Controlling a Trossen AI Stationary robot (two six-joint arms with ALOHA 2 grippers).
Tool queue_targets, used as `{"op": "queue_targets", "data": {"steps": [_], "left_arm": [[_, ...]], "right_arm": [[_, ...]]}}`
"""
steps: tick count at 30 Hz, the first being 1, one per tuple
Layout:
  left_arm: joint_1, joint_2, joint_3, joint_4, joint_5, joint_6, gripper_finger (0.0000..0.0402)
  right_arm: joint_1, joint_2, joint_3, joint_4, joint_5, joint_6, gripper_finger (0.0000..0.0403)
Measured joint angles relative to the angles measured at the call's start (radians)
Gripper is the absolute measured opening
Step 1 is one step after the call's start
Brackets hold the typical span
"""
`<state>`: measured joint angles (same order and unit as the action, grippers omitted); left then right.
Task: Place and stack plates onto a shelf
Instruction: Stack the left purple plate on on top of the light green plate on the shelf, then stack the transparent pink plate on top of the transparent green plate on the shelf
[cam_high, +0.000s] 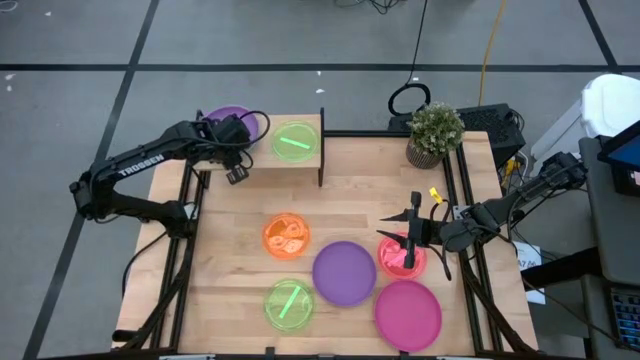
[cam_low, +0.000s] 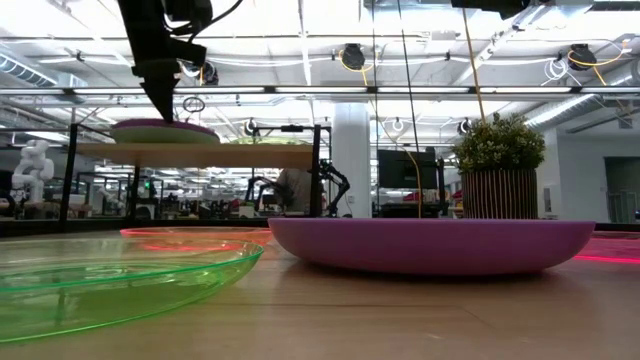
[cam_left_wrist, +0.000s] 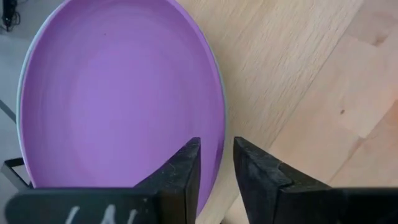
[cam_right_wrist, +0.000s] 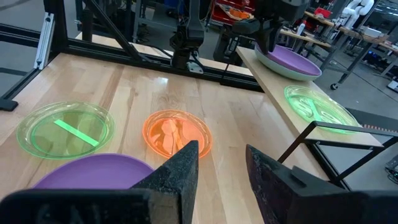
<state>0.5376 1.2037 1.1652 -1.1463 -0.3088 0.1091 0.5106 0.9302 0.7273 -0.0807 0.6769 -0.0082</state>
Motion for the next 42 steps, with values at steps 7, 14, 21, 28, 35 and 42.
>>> {"op": "queue_targets", "data": {"steps": [7, 14, 21, 28, 35, 42], "left_arm": [[-0.051, -0.003, 0.000, 0.000, -0.024, -0.066, 0.0104], [-0.132, -0.052, 0.000, -0.001, -0.093, -0.119, 0.0104], [-0.229, -0.142, 0.000, -0.001, -0.095, -0.203, 0.0104], [-0.413, -0.194, 0.000, 0.017, -0.154, -0.290, 0.0104], [-0.657, -0.194, 0.000, 0.162, -0.301, -0.322, 0.0104], [-0.888, -0.174, 0.001, 0.278, -0.462, -0.316, 0.0104]], "right_arm": [[0.000, 0.000, 0.000, 0.000, 0.000, 0.001, 0.0118], [0.000, 0.000, 0.000, 0.001, 0.000, 0.023, 0.0118], [0.000, 0.000, 0.000, 0.005, 0.000, 0.061, 0.0118], [0.001, 0.008, 0.000, 0.054, -0.001, 0.152, 0.0118], [0.010, 0.074, 0.000, 0.099, -0.002, 0.203, 0.0118], [0.010, 0.133, 0.000, 0.125, -0.048, 0.221, 0.0118]]}}
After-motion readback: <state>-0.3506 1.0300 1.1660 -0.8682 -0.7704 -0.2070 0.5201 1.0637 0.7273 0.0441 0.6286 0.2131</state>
